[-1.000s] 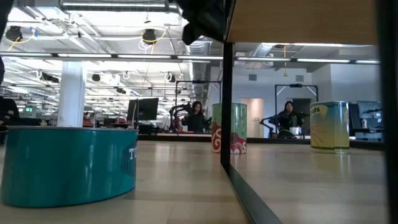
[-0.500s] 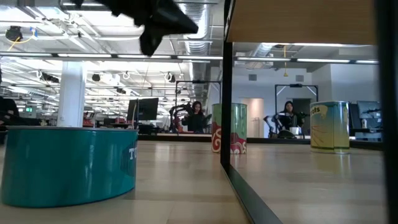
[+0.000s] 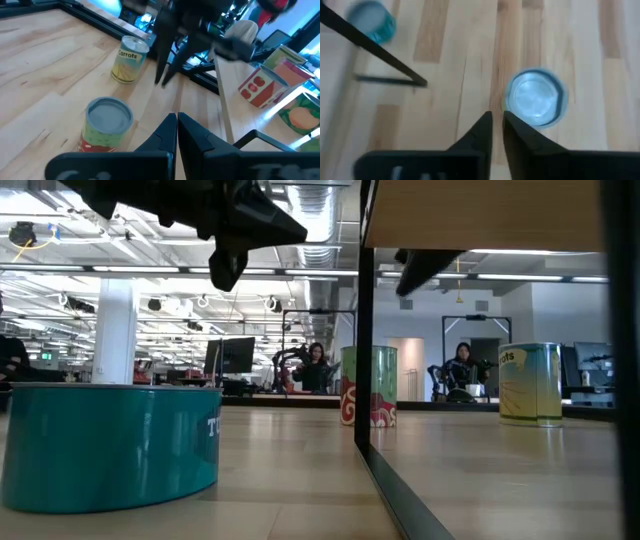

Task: Pick and place cans onto a shelf
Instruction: Put the canned spaghetti sauce on the shelf

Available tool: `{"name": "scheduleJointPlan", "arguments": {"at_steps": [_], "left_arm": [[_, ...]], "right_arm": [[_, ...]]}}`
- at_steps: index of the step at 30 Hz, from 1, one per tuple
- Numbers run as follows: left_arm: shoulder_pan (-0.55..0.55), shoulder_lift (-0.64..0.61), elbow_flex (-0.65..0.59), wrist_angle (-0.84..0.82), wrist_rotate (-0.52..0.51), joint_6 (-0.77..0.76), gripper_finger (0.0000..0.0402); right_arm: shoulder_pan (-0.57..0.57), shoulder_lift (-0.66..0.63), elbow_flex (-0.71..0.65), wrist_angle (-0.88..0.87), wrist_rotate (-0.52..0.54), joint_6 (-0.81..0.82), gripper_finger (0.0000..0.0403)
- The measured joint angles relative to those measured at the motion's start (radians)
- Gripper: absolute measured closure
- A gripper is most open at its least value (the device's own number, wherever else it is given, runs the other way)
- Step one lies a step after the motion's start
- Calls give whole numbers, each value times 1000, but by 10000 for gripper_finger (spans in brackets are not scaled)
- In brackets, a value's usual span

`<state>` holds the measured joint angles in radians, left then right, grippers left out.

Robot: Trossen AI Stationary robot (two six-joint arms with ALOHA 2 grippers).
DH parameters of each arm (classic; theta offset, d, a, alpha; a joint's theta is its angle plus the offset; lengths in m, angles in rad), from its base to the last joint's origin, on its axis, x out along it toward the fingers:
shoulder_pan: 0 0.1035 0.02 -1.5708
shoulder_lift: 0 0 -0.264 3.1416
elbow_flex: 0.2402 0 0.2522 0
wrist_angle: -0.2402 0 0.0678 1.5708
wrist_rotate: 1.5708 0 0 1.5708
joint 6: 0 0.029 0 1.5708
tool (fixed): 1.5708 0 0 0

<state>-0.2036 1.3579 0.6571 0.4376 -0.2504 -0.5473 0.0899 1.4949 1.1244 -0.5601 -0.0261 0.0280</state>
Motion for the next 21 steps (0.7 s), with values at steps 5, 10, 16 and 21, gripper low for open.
{"name": "scheduleJointPlan", "arguments": {"at_steps": [5, 10, 16, 21], "left_arm": [[2, 0, 0, -14, -2, 3, 401], [2, 0, 0, -32, -34, 4, 401], [2, 0, 0, -34, -46, 3, 401], [2, 1, 0, -37, -74, 3, 401]], "right_arm": [[9, 87, 0, 5, 54, -89, 277], [6, 152, 0, 56, 83, -141, 238], [4, 218, 4, 87, 123, -164, 256], [4, 238, 7, 92, 122, -172, 323]]}}
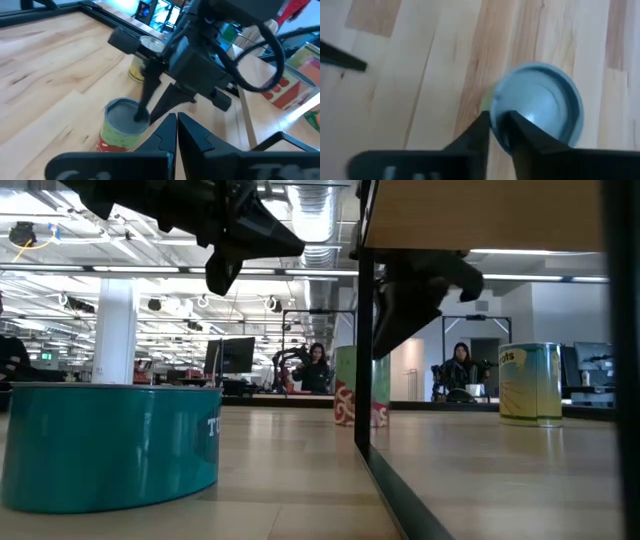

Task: Pick and place cans onto a shelf
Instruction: Put the canned spaghetti sauce on the shelf

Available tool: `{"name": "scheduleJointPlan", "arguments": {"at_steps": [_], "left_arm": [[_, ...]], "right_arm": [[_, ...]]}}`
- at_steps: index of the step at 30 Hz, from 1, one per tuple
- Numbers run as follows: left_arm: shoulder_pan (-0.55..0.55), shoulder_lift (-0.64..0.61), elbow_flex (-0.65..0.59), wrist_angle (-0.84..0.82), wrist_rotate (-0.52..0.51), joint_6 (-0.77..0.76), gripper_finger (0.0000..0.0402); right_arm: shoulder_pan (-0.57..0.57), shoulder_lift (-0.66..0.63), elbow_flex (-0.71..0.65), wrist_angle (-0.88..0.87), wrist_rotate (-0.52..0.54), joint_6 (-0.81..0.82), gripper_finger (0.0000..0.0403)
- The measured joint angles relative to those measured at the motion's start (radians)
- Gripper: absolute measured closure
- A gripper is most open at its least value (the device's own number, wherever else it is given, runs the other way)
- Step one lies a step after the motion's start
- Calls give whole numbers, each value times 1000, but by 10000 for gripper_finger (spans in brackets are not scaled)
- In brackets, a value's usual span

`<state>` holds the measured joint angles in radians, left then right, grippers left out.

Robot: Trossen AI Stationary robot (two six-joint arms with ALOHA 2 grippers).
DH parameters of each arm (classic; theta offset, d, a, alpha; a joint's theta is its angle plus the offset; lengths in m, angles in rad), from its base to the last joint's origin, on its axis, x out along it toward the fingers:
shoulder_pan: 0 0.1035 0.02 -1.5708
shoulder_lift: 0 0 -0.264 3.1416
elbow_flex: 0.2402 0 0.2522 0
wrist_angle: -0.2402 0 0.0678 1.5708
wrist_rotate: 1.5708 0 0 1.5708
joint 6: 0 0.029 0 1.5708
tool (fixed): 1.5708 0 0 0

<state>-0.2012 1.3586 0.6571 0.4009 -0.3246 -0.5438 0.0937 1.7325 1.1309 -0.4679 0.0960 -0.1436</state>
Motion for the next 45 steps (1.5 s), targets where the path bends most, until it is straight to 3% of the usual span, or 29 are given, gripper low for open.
{"name": "scheduleJointPlan", "arguments": {"at_steps": [4, 13, 20, 26, 31, 37, 45], "left_arm": [[0, 0, 0, -1, -15, 0, 401], [0, 0, 1, -26, -40, 3, 401], [0, 1, 1, -16, -58, 30, 401], [0, 1, 1, -14, -62, 38, 401], [3, 1, 1, -16, -80, 43, 401], [18, 1, 1, -17, -81, 47, 401], [28, 1, 1, -17, -76, 55, 401]], "right_arm": [[-5, -27, -2, -54, -17, 15, 388], [28, -274, 66, -350, -22, 165, 396], [219, -478, 266, -621, 28, 395, 399], [489, -447, 549, -912, 142, 643, 400], [665, -361, 681, -1101, 174, 887, 400], [805, -302, 680, -1102, 172, 1090, 400], [873, -271, 600, -1104, 217, 1245, 400]]}}
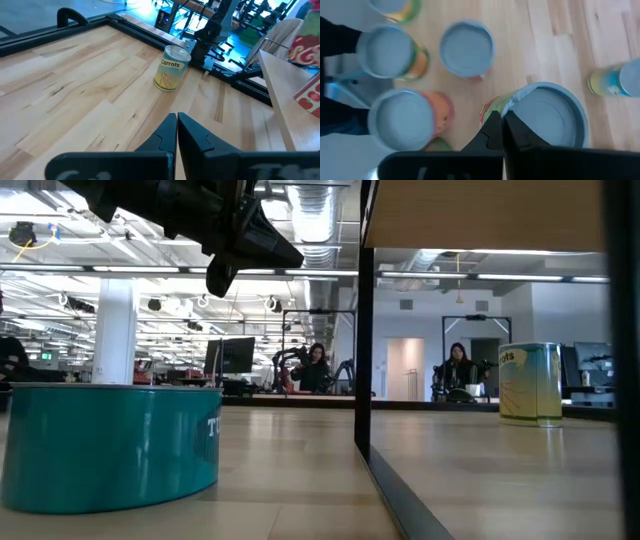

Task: Pick and place cans onto a shelf
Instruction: Put the canned spaghetti sauce on the shelf

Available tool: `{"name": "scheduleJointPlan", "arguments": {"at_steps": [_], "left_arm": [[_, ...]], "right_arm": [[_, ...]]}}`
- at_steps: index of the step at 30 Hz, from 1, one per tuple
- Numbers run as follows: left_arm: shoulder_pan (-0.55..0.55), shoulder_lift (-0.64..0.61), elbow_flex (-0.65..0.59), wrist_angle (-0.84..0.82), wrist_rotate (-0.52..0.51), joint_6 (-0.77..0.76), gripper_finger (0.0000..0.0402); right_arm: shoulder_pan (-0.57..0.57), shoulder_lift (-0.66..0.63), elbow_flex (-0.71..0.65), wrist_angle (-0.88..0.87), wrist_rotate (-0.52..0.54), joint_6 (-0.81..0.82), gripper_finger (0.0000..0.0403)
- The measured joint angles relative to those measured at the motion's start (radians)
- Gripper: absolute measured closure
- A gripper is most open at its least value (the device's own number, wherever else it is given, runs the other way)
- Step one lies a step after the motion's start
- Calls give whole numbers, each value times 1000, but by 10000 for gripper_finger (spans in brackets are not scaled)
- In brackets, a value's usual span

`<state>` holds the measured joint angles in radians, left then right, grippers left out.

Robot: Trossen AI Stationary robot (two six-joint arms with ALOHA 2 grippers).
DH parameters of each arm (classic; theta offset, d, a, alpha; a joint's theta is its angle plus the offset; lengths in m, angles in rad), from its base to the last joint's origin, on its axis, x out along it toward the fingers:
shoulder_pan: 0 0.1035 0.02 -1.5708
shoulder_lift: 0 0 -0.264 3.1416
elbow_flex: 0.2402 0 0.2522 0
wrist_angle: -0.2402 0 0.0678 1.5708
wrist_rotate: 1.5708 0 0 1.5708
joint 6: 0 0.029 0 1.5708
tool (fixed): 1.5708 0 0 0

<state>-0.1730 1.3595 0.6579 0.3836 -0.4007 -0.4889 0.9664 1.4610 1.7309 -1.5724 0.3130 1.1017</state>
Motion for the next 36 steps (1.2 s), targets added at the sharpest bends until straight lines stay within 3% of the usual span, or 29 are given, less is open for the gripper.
{"name": "scheduleJointPlan", "arguments": {"at_steps": [16, 31, 36], "left_arm": [[0, 0, 0, 0, 23, -3, 401], [0, 0, 0, 0, 26, -5, 401], [0, 0, 0, 0, 27, -5, 401]], "right_arm": [[23, 1, -73, 63, -1, 52, 397], [-6, 71, -73, 114, -49, -33, 398], [-6, 79, -72, 118, -69, -20, 376]]}}
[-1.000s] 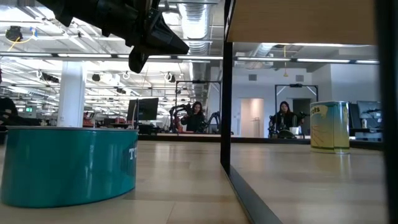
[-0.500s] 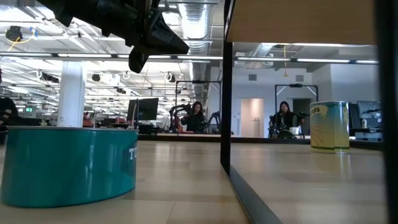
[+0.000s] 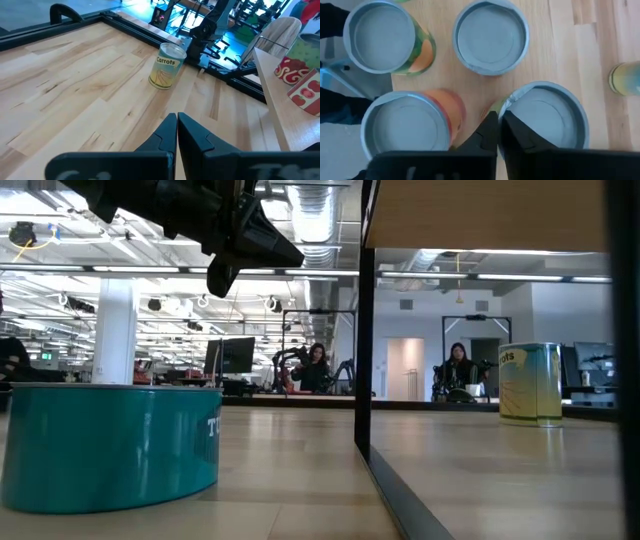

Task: Pick and place cans onto a shelf
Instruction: Put the canned spaghetti sauce on the shelf, then put the canned tuna on the shelf

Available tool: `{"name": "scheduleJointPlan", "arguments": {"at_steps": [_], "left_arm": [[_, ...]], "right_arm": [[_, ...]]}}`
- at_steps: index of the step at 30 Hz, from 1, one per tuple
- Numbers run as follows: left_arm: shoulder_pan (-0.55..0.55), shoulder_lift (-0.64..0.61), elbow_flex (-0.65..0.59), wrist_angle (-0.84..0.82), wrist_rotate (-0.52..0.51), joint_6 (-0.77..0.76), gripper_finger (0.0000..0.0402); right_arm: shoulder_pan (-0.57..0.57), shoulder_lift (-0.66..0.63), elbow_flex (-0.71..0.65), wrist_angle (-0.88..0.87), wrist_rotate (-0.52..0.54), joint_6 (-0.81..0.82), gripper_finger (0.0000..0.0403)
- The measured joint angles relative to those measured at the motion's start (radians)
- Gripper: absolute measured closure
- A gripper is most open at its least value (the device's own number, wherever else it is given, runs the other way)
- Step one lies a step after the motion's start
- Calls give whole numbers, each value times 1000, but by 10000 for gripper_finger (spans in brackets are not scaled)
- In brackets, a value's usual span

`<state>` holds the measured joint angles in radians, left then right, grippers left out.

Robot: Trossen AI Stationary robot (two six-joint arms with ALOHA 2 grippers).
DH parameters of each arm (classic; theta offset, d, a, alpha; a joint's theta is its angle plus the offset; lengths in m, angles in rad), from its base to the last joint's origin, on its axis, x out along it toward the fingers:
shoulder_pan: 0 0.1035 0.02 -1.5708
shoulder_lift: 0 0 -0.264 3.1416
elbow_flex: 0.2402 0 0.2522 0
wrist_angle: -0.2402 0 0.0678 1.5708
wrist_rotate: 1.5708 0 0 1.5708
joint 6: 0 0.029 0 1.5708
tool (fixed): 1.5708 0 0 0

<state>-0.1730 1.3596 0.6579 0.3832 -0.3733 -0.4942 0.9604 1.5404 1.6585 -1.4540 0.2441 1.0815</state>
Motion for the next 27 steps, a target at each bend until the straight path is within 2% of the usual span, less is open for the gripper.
{"name": "scheduleJointPlan", "arguments": {"at_steps": [5, 9, 21, 27], "left_arm": [[0, 0, 0, 0, 0, 0, 401], [0, 0, 0, -1, 1, 0, 401], [0, 0, 0, -1, 5, 0, 401], [0, 0, 0, 41, 81, -3, 401]], "right_arm": [[-8, -1, 0, 8, -10, 1, 341], [-8, -1, 0, 8, -12, 1, 329], [-8, -16, 8, 26, -34, -15, 326], [-22, -65, 62, 19, -38, -49, 332]]}}
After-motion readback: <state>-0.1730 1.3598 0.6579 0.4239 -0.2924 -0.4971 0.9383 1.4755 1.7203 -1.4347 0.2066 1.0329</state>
